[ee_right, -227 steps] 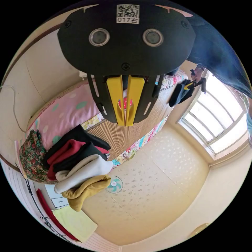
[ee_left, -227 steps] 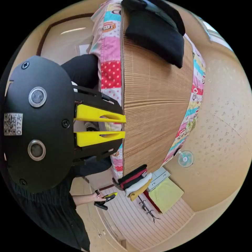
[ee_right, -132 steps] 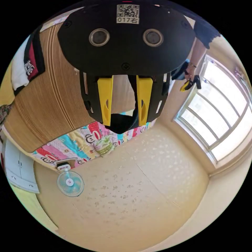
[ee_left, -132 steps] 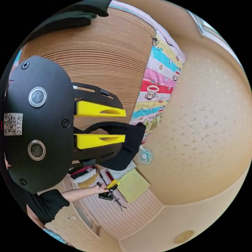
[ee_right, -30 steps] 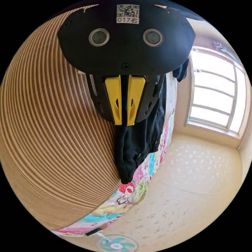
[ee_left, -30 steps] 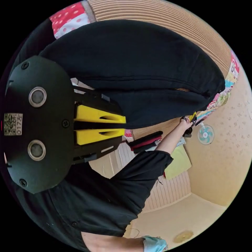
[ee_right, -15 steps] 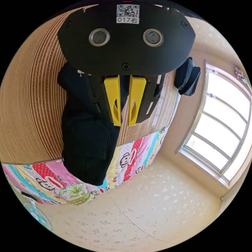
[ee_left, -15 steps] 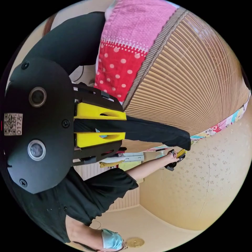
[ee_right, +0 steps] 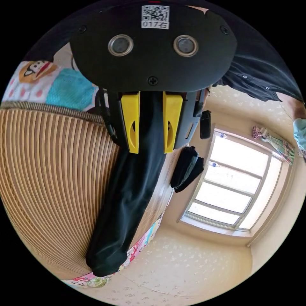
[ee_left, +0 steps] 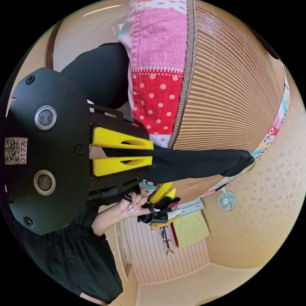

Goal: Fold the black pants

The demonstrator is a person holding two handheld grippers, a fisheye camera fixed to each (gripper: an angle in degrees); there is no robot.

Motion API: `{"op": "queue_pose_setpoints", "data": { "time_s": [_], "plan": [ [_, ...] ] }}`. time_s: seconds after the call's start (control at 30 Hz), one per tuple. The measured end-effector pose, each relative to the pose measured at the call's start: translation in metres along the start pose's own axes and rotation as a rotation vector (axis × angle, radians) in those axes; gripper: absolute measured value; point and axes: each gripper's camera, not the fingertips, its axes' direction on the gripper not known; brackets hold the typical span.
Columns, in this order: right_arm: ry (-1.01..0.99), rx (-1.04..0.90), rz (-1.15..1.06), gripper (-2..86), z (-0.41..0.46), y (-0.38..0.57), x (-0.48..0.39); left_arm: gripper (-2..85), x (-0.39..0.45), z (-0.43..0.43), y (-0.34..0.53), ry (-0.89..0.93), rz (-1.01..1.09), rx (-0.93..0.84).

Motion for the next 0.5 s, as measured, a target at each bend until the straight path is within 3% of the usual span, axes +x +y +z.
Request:
{"op": "queue_pose_setpoints", "data": {
  "time_s": [0.17,0.23,0.33,0.37,0.43,0.5],
  "plan": [
    [0.106,-0.065,-0.016,5.5,0.009,0.023,-0.003,4.0,0.013,0.005,-0.008,-0.044,0.025,-0.066],
    [0.114,-0.116,-0.006,4.4,0.007,0.016,-0.001,3.8,0.023,0.002,-0.011,0.034,0.083,-0.094],
    [0.126,-0.032,-0.032,4.0,-0.018,0.022,-0.009,3.5,0.018,-0.014,-0.005,0.196,0.119,-0.036],
    [0.139,-0.009,-0.047,4.7,-0.024,0.028,-0.011,3.5,0.016,-0.016,-0.004,0.174,0.114,-0.032],
    [0.153,-0.046,-0.024,7.1,-0.02,0.032,-0.004,3.8,0.003,-0.013,0.0,-0.046,0.082,-0.084],
    [0.127,-0.121,-0.034,8.5,-0.004,0.036,0.003,4.4,-0.003,-0.003,0.001,-0.068,0.081,-0.161]
  ]
}}
